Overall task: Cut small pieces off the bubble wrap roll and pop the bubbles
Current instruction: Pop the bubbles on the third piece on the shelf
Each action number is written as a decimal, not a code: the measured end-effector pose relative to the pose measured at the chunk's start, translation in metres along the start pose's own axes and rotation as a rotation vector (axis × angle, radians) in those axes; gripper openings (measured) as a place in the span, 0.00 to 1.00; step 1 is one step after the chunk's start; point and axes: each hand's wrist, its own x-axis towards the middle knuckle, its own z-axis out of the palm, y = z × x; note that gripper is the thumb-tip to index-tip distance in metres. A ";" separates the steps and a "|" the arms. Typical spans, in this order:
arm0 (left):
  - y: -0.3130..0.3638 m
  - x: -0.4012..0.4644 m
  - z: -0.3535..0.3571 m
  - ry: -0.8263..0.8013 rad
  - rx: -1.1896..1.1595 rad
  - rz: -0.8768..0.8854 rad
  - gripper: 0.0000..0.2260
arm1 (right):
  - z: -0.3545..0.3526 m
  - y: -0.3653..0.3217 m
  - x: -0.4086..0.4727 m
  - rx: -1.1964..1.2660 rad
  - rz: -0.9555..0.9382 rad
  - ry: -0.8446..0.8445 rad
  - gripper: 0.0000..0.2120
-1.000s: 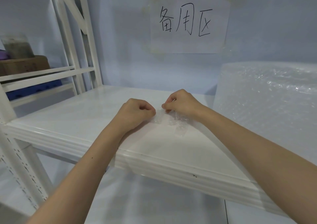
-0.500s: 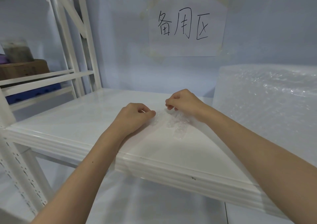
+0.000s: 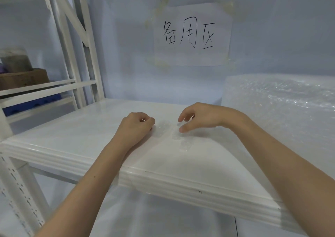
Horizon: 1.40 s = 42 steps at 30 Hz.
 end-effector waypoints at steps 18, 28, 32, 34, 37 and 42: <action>0.001 0.001 -0.002 0.075 -0.025 0.021 0.10 | -0.008 -0.003 -0.011 -0.328 0.011 0.175 0.04; 0.017 -0.002 -0.002 0.180 -0.230 0.123 0.09 | -0.009 -0.005 -0.034 0.042 -0.089 0.717 0.06; 0.043 -0.005 0.010 -0.003 -0.388 0.270 0.06 | -0.003 -0.013 -0.023 0.549 -0.078 0.658 0.03; 0.051 -0.006 0.020 -0.078 -0.417 0.301 0.07 | 0.003 -0.015 -0.020 0.717 -0.084 0.612 0.02; 0.056 -0.006 0.028 -0.145 -0.437 0.286 0.09 | 0.012 -0.015 -0.019 0.826 -0.083 0.571 0.02; 0.054 -0.006 0.023 -0.160 -0.520 0.275 0.10 | 0.020 -0.020 -0.016 1.032 -0.120 0.483 0.06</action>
